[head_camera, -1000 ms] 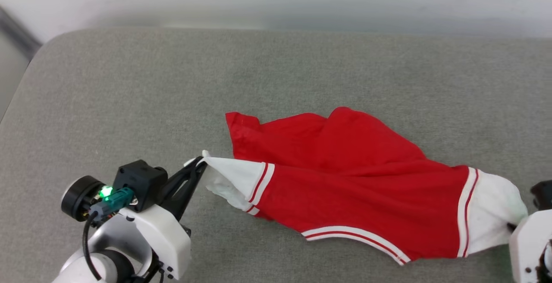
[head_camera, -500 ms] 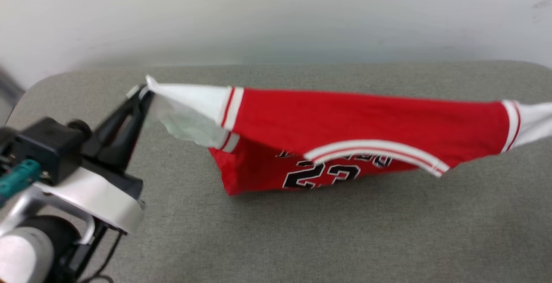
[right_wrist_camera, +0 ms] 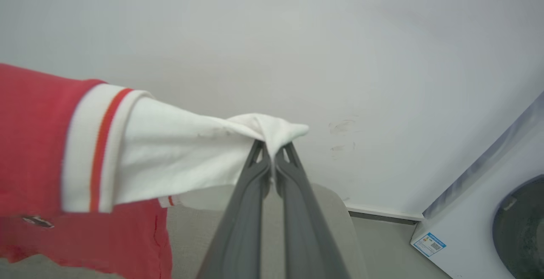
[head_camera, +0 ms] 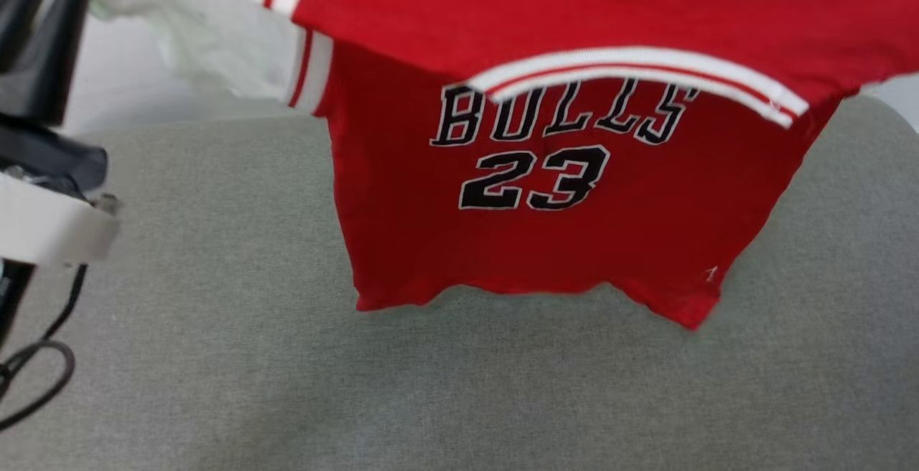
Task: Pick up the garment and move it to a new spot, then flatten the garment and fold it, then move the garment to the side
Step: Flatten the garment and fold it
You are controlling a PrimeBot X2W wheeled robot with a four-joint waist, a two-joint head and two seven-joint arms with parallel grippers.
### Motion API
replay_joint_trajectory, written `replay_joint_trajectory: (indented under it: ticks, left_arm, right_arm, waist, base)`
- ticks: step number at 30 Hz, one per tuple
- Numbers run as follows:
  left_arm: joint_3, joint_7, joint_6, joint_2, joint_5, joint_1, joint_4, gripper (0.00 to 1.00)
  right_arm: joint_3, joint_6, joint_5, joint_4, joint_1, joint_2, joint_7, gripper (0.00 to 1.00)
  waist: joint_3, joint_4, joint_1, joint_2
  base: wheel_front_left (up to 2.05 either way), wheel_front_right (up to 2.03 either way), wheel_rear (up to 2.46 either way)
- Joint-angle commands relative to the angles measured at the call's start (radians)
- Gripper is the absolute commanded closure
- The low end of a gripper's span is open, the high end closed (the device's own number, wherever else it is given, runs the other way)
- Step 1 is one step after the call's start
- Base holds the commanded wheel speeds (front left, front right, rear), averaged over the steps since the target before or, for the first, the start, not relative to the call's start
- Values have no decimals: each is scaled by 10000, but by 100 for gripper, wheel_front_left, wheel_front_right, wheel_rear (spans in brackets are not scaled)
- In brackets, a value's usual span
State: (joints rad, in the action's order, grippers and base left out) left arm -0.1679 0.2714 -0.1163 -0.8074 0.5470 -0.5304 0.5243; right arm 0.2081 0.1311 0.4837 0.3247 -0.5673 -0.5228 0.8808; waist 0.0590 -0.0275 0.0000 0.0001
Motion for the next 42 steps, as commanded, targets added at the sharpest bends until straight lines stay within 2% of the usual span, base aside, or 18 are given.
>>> replay_joint_trajectory:
  ticks: [1, 9, 13, 18, 19, 25, 29, 36, 42]
  left_arm:
    - [89, 105, 55, -62, 32, -410, -66, 100]
    - [240, 498, 477, -213, 412, -2379, -936, 100]
    - [38, 693, 850, -127, 562, -3766, -1887, 100]
    - [-375, 857, 1340, -3, 253, -5984, -3253, 100]
    - [-375, 857, 1340, -3, 253, -5984, -3253, 100]
    - [-1073, 397, 1853, 718, -327, -8609, -5300, 100]
    - [-1404, -184, 2010, 1224, -743, -10065, -6625, 100]
    - [-1811, -1156, 2164, 1871, -1069, -11423, -8634, 100]
    - [-2120, -1942, 2213, 2279, -1022, -10827, -9734, 100]
  right_arm:
    - [-139, -7, 20, -81, -554, -144, -72, 100]
    - [-1014, -7, -49, -938, -2984, -430, -406, 100]
    - [-1516, -7, -172, -1643, -4320, -584, -781, 100]
    - [-2080, -7, -464, -2711, -6121, -640, -1446, 100]
    - [-2080, -7, -464, -2711, -6121, -640, -1446, 100]
    - [-2641, -7, -1205, -4268, -8208, -394, -2680, 100]
    - [-2909, -7, -1586, -5414, -9383, -145, -3571, 100]
    - [-3346, -7, -1921, -6977, -10165, 309, -4856, 100]
    - [-3886, -7, -1877, -7877, -9578, 615, -5763, 100]
  waist:
    - [159, -106, 0, -1]
    - [1207, -295, 0, -1]
    - [1998, -290, 0, -1]
    - [3147, -235, 0, -1]
    - [3147, -235, 0, -1]
    - [4280, -75, 0, -1]
    - [4835, -31, 0, -1]
    - [5582, 27, 0, -1]
    - [5889, 157, 0, -1]
  base:
    - [0, 0, 0]
    - [0, 0, 0]
    - [0, 0, 0]
    - [0, 0, 0]
    - [0, 0, 0]
    - [0, 0, 0]
    - [0, 0, 0]
    - [0, 0, 0]
    - [0, 0, 0]
